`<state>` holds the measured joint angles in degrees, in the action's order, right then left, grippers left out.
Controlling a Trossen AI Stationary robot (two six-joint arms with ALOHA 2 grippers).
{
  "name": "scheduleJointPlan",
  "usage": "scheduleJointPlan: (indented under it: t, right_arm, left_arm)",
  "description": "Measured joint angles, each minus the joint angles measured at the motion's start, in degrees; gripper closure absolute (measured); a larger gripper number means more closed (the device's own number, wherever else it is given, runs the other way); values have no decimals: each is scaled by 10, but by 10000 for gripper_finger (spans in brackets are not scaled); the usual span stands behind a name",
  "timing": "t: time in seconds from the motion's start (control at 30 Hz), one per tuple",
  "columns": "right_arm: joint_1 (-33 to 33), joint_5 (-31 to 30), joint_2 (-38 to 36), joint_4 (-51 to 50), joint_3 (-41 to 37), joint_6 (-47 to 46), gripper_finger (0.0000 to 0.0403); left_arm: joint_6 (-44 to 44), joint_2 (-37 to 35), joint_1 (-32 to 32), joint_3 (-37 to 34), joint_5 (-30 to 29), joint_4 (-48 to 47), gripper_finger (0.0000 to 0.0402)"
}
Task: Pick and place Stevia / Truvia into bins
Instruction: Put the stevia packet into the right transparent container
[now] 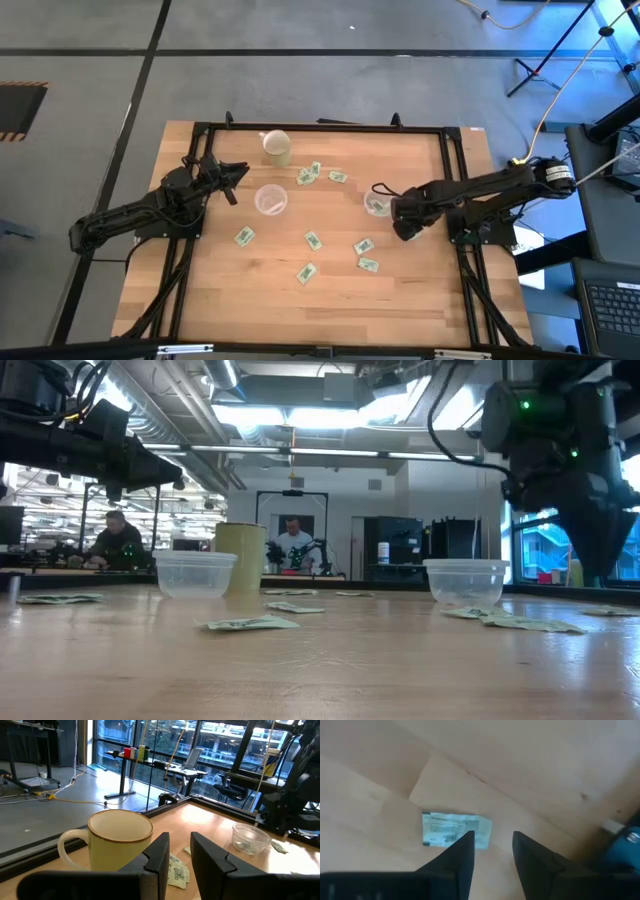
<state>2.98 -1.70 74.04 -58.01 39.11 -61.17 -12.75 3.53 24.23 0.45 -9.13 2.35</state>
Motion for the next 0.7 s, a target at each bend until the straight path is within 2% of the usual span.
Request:
scheduleJointPlan:
  t: [0.37, 0.7]
  right_arm:
    - [0, 34, 0, 107, -80, -16, 283]
    - [0, 40, -1, 120, -100, -16, 322]
  left_arm:
    - [0, 0, 0, 0, 0, 0, 329]
    - [0, 0, 0, 0, 0, 0, 329]
